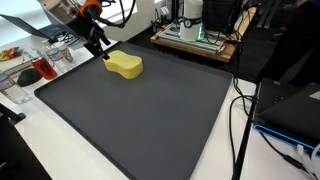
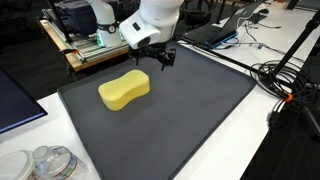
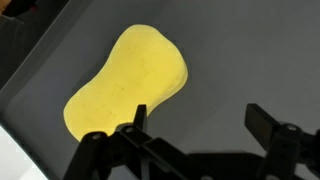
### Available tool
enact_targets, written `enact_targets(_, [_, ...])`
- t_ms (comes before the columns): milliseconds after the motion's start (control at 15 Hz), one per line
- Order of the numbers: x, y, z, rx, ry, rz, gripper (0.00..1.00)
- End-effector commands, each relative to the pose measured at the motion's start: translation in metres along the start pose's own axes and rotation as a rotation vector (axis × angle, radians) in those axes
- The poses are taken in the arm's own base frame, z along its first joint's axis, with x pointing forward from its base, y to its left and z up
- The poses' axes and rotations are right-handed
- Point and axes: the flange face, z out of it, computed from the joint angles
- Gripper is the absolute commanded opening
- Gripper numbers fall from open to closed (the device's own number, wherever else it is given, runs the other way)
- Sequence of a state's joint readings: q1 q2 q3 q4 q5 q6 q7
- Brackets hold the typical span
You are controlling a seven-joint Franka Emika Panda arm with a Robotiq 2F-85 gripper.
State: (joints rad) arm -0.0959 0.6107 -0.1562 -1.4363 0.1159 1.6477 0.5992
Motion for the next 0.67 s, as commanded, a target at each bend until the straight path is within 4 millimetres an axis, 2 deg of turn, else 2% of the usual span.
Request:
enact_targets(0, [0.021,0.007,-0.004,0.020,0.007,0.155,1.00])
enact_targets(400, [0.037,0.035,-0.003,0.019,0.014,0.303,1.00])
enact_targets(600, [0.038,0.058,-0.003,0.001,0.046,0.321,1.00])
